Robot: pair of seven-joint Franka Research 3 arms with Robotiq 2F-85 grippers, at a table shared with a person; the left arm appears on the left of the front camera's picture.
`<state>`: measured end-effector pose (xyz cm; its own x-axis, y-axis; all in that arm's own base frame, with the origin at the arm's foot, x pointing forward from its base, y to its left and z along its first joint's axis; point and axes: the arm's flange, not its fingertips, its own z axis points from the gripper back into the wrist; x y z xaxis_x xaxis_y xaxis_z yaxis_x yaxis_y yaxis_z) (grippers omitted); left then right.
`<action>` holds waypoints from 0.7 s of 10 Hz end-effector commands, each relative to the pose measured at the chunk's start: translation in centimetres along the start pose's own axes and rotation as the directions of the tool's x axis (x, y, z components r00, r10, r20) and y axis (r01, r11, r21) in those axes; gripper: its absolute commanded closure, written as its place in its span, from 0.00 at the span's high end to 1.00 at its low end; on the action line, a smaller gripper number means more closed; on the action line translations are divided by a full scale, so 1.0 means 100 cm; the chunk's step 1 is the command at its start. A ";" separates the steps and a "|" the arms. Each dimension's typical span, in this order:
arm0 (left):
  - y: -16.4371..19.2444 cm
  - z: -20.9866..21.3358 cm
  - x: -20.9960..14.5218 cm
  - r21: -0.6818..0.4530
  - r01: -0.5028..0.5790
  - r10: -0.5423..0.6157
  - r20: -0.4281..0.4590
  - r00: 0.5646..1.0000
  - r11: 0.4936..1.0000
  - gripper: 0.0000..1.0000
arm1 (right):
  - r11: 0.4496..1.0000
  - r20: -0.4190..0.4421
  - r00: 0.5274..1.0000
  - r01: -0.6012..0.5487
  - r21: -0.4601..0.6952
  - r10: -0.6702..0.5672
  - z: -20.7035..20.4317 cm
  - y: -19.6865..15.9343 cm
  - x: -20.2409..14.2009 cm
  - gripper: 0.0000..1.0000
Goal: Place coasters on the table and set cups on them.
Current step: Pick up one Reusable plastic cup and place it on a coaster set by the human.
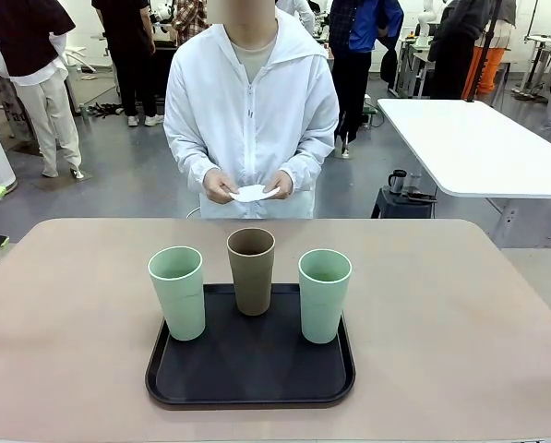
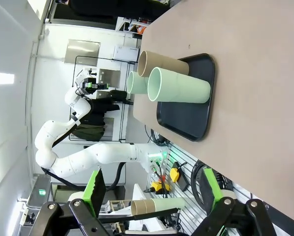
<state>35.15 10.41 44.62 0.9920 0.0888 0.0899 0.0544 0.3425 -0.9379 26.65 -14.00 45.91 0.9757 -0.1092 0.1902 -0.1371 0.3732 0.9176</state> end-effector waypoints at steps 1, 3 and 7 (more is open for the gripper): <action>-0.002 0.001 0.002 -0.007 0.016 -0.016 -0.006 1.000 1.000 1.00 | 1.000 0.000 1.000 -0.004 0.013 0.004 0.000 0.000 0.000 1.00; -0.002 0.001 0.002 -0.007 0.016 -0.016 -0.006 1.000 1.000 1.00 | 1.000 0.000 1.000 -0.004 0.013 0.004 0.000 0.000 0.000 1.00; -0.002 0.001 0.002 -0.007 0.016 -0.016 -0.006 1.000 1.000 1.00 | 1.000 0.000 1.000 -0.004 0.013 0.004 0.000 0.000 0.000 1.00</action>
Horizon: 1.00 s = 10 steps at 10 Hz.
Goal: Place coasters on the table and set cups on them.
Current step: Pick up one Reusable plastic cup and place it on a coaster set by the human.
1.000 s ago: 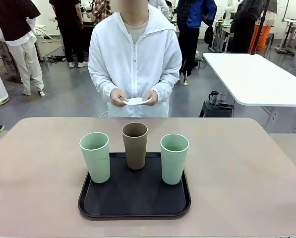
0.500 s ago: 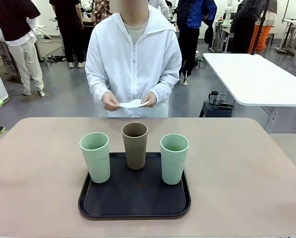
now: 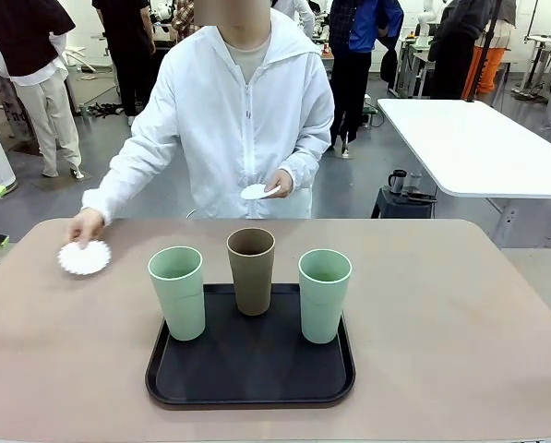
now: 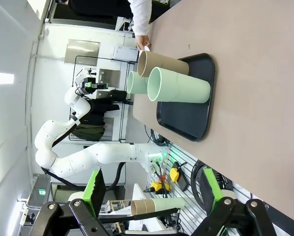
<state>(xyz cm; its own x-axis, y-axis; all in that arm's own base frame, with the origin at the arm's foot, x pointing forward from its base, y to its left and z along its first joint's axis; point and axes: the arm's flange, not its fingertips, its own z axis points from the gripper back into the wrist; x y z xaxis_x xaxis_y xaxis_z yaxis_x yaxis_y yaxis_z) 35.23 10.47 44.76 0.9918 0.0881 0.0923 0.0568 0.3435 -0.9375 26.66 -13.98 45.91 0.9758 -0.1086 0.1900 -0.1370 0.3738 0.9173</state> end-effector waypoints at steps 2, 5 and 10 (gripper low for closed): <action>-0.001 0.000 0.001 -0.007 0.014 -0.014 -0.006 1.000 1.000 1.00 | 1.000 0.001 1.000 -0.004 0.013 0.004 0.000 0.000 0.000 1.00; -0.001 0.000 0.001 -0.007 0.014 -0.014 -0.006 1.000 1.000 1.00 | 1.000 0.001 1.000 -0.004 0.013 0.004 0.000 0.000 0.000 1.00; -0.001 0.000 0.001 -0.007 0.014 -0.014 -0.006 1.000 1.000 1.00 | 1.000 0.001 1.000 -0.004 0.013 0.004 0.000 0.000 0.000 1.00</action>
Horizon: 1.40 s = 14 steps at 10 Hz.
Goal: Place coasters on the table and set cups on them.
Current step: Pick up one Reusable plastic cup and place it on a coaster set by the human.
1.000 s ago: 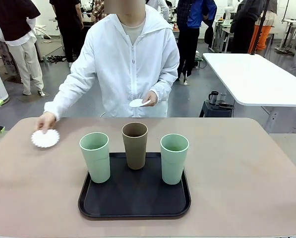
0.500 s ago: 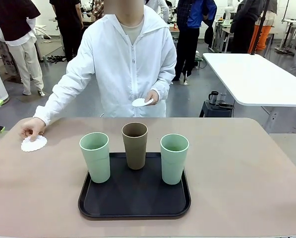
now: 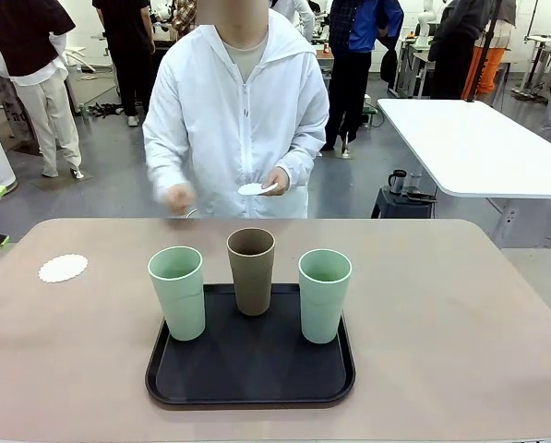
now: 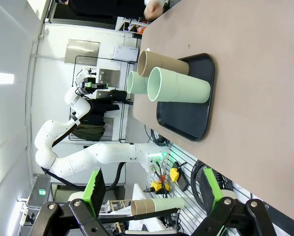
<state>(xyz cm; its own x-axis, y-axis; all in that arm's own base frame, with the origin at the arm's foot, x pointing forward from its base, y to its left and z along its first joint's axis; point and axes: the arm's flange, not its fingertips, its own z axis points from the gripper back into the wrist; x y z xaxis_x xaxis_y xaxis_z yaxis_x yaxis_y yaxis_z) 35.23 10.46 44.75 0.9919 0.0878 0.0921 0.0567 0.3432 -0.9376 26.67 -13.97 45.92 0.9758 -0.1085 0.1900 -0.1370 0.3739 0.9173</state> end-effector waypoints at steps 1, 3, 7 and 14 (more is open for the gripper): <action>-0.001 0.000 0.001 -0.007 0.014 -0.014 -0.006 1.000 1.000 1.00 | 1.000 0.001 1.000 -0.004 0.013 0.004 0.000 0.000 0.000 1.00; -0.001 0.000 0.001 -0.007 0.014 -0.014 -0.006 1.000 1.000 1.00 | 1.000 0.001 1.000 -0.004 0.013 0.004 0.000 0.000 0.000 1.00; -0.024 -0.012 0.018 0.217 0.502 -0.500 -0.066 0.863 0.837 1.00 | 1.000 0.001 1.000 -0.004 0.013 0.004 0.000 0.000 0.000 1.00; -0.103 -0.135 -0.009 0.330 0.940 -0.705 -0.646 0.292 0.088 1.00 | 1.000 0.001 1.000 -0.004 0.013 0.004 0.000 0.000 0.000 1.00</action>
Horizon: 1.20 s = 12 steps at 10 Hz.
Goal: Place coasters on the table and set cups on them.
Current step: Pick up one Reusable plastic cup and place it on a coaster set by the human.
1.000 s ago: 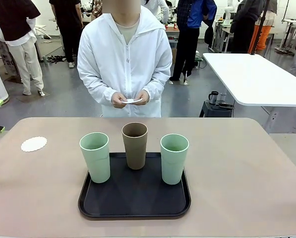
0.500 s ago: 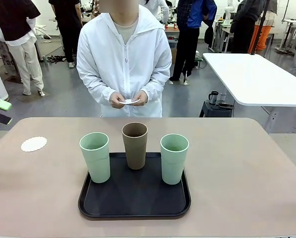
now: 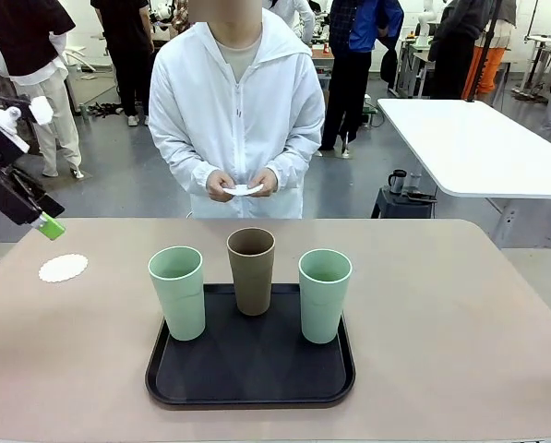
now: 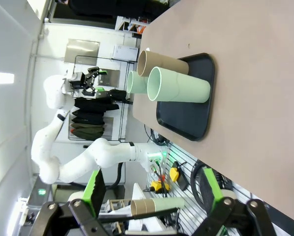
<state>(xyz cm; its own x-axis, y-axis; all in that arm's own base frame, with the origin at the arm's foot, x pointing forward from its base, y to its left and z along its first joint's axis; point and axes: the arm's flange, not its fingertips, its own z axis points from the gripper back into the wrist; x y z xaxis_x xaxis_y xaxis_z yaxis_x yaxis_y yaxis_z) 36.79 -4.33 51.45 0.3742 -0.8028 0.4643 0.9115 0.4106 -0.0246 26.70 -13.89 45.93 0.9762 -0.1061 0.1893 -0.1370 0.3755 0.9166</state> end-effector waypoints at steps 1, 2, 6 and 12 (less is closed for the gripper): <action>-0.029 -0.028 0.016 0.156 0.091 -0.086 -0.040 0.995 0.984 1.00 | 1.000 0.004 1.000 -0.004 0.015 0.004 0.001 0.000 0.000 1.00; -0.038 -0.034 0.030 0.088 0.114 -0.106 -0.089 0.990 0.990 1.00 | 1.000 0.004 1.000 -0.004 0.015 0.004 0.001 0.000 0.000 1.00; -0.044 -0.032 0.036 0.084 0.154 -0.147 -0.082 0.986 0.984 1.00 | 1.000 0.004 1.000 -0.004 0.015 0.004 0.001 0.000 0.000 1.00; -0.010 -0.051 0.027 -0.038 0.213 -0.216 -0.081 0.973 0.976 1.00 | 1.000 0.004 1.000 -0.004 0.015 0.004 0.001 0.000 0.000 1.00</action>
<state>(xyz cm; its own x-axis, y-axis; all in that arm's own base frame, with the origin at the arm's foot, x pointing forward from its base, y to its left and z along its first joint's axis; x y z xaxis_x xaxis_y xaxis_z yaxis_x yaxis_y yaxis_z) 35.34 -9.85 49.73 0.2409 -0.8875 0.3929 0.9513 0.2962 0.0857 26.68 -13.92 45.94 0.9760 -0.1072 0.1894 -0.1366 0.3758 0.9166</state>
